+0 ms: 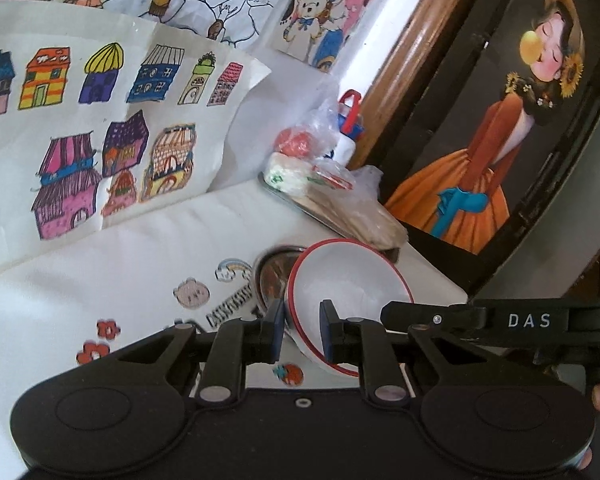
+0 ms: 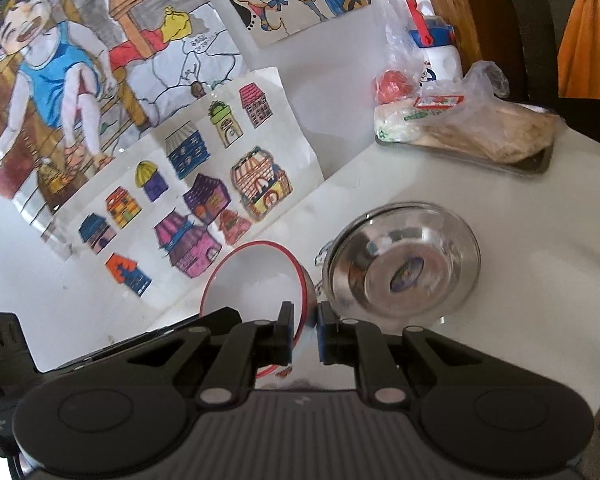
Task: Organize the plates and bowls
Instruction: 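Lift the second white bowl with both grippers and carry it over the steel bowl, then lower the second white bowl into the first white bowl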
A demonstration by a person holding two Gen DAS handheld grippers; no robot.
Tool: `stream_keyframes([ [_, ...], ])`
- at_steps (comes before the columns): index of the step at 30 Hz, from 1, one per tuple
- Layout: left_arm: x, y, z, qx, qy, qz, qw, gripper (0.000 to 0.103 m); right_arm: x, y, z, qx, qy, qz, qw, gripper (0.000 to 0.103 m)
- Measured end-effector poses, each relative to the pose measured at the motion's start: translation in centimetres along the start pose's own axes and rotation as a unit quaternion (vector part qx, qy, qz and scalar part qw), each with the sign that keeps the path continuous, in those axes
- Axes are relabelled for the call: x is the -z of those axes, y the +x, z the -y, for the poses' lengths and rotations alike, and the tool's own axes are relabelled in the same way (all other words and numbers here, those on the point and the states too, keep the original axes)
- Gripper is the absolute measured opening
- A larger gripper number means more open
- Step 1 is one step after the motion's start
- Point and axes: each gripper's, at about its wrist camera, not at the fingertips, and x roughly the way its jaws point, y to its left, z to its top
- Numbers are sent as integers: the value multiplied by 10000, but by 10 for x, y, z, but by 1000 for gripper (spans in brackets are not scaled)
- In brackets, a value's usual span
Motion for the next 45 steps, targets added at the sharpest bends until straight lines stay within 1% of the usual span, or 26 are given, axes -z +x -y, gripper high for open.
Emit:
stream_keyframes([
  [9,34,-28,9,-26,186,-223,9996,19,42,-18,-5,42,-8,-209,9998,13],
  [18,60,-32,10,-147,304,-537,9980,19,71,-17,2,83,64,-519,9986,13],
  [27,73,-22,14,-339,464,-702,9959,19,79,-5,9,96,124,-743,9971,13],
  [37,76,-14,15,-515,686,-861,9926,19,77,7,3,299,-67,-975,9948,13],
  [45,72,-11,14,-562,789,-903,9912,19,75,12,2,312,-110,-1084,9936,14],
])
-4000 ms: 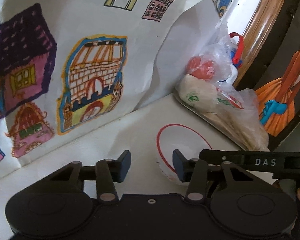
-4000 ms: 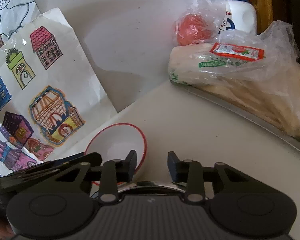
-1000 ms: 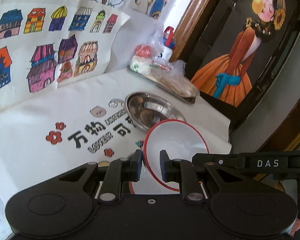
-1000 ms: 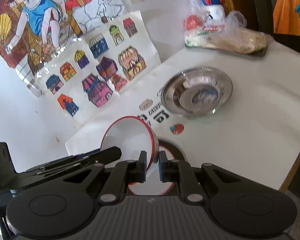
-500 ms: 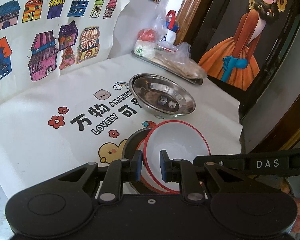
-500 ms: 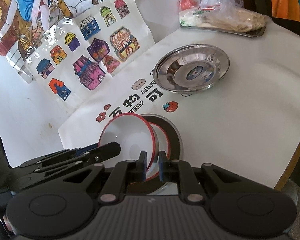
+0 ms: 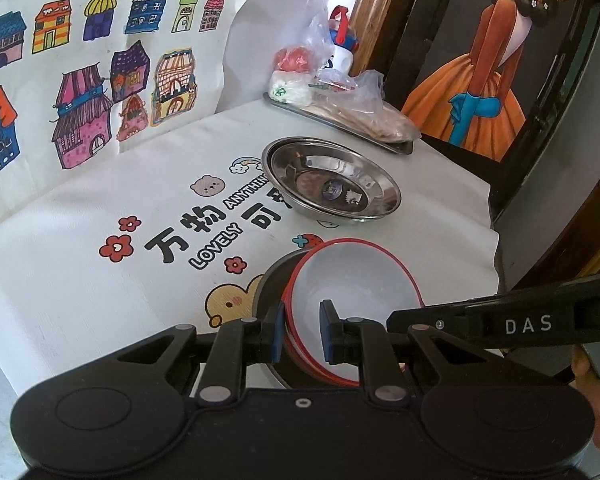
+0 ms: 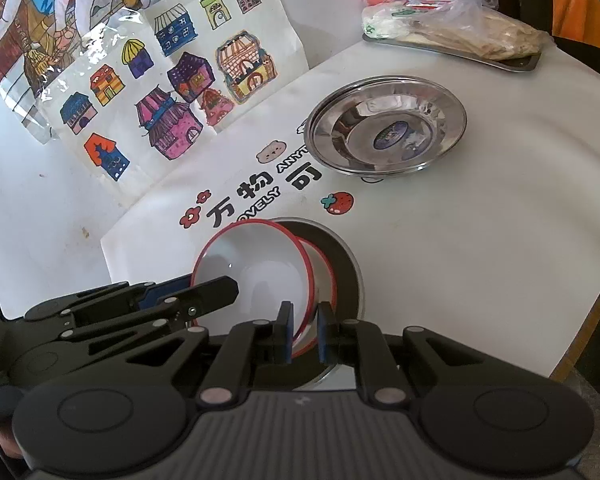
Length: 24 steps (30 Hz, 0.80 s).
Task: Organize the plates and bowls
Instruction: 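Lower the second white bowl into the first white bowl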
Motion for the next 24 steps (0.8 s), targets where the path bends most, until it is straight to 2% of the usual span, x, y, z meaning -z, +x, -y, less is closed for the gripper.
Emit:
stream_keyframes([
  [12,-2,3,-2,57,-13,-80,10000,19,-2,0,-3,49,-119,33,9999,15],
  [17,-2,5,-6,149,-87,-98,9998,20,0,-3,-4,190,-302,201,9992,21],
  [24,-1,13,-13,237,-236,-235,9992,21,1,-4,0,62,-315,255,9992,21],
])
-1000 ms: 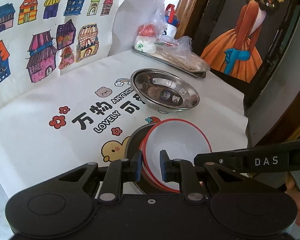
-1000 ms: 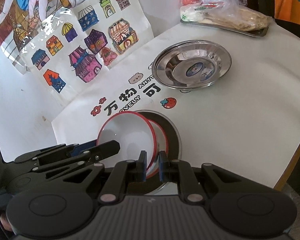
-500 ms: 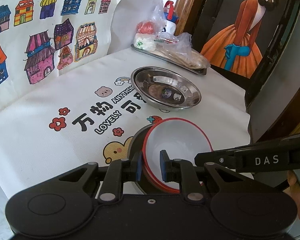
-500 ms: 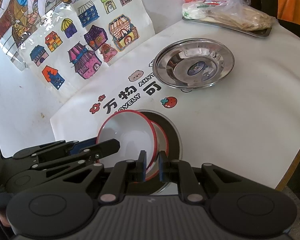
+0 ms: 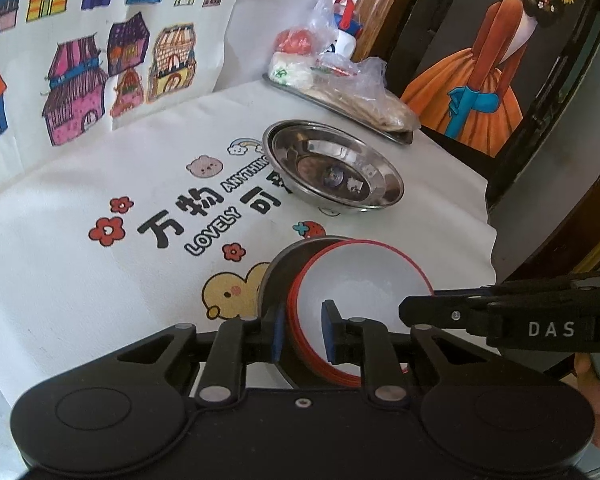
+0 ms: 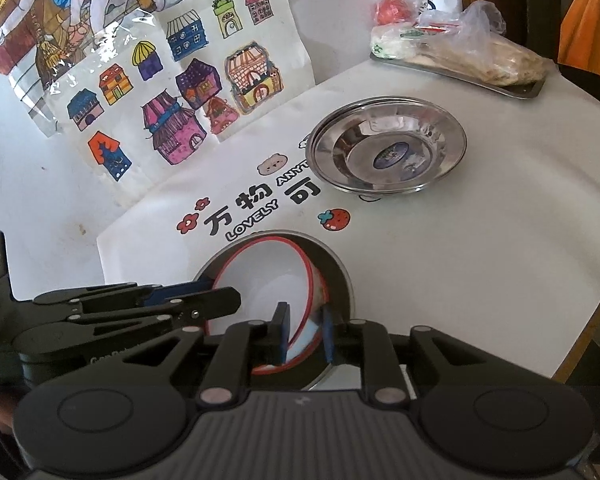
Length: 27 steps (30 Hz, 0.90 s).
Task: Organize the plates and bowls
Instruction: 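Lower the second white bowl into the first white bowl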
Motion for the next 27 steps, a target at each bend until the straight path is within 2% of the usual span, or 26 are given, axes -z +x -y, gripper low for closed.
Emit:
stream_keyframes([
  [5,-1,-3,-2,56,-60,33,10000,21,1,-3,3,-93,-19,147,9998,21],
  [11,-4,-9,-7,94,-135,113,9998,22,0,-9,0,-25,-284,368,9989,10],
  [22,-7,-11,-11,221,-231,212,9993,25,0,0,17,-331,-39,360,9988,9],
  [24,-7,-12,-13,259,-265,231,9990,26,1,-4,22,-430,72,483,9979,16],
  [25,-8,-13,-13,280,-270,242,9989,27,1,-7,24,-479,94,561,9972,23],
  [26,-8,-14,-14,291,-274,269,9988,30,2,-11,26,-515,116,635,9966,33],
  [27,-8,-16,-14,224,-267,322,9989,36,2,-14,27,-542,124,710,9959,37],
])
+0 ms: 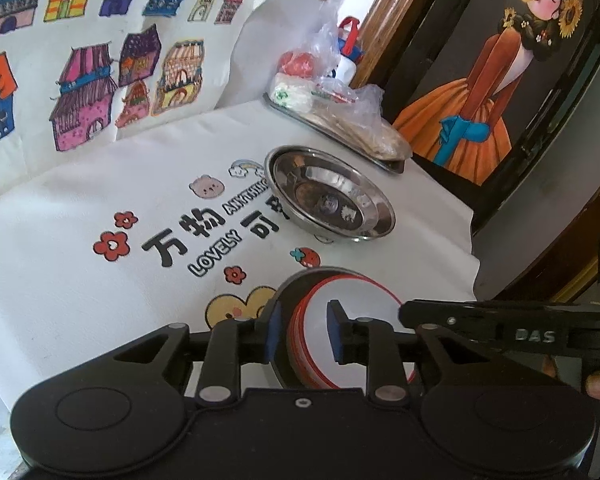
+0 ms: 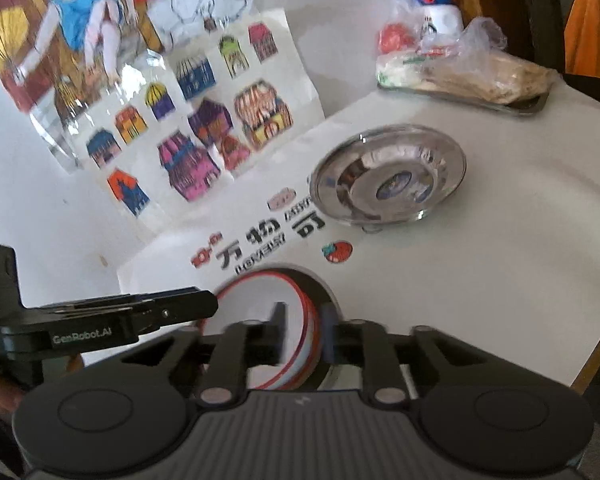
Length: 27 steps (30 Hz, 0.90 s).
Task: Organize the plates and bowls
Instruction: 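Lower the second white bowl into the first white bowl, then open both grippers and withdraw them from the nested bowls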
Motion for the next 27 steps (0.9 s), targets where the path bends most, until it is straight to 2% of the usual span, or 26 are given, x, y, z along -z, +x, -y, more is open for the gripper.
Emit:
stream_keyframes([
  [1,0,-2,0,-136,39,82,9999,48,0,-3,0,-14,-5,72,10000,43],
  [2,-1,-5,1,-240,99,192,9995,52,0,-7,1,-22,-7,149,9999,48],
  [3,-2,-7,0,-272,124,264,9992,52,0,-10,2,-30,-2,222,9997,51],
  [5,-5,-10,-5,-246,45,314,9992,53,1,-18,3,-46,23,387,9992,64],
  [6,-6,-11,-7,-244,19,337,9991,54,2,-22,4,-52,20,474,9989,68],
  [10,-6,-20,-14,-380,45,490,9981,69,11,-42,3,-14,-76,893,9960,96],
  [11,-5,-23,-15,-410,62,538,9977,74,14,-46,2,28,-113,993,9950,100],
  [17,9,-31,-18,-567,283,696,9956,101,38,-53,-5,622,-340,1292,9891,103],
  [27,34,-22,-26,-755,315,361,9960,102,65,-34,-7,1136,-460,1025,9872,103],
])
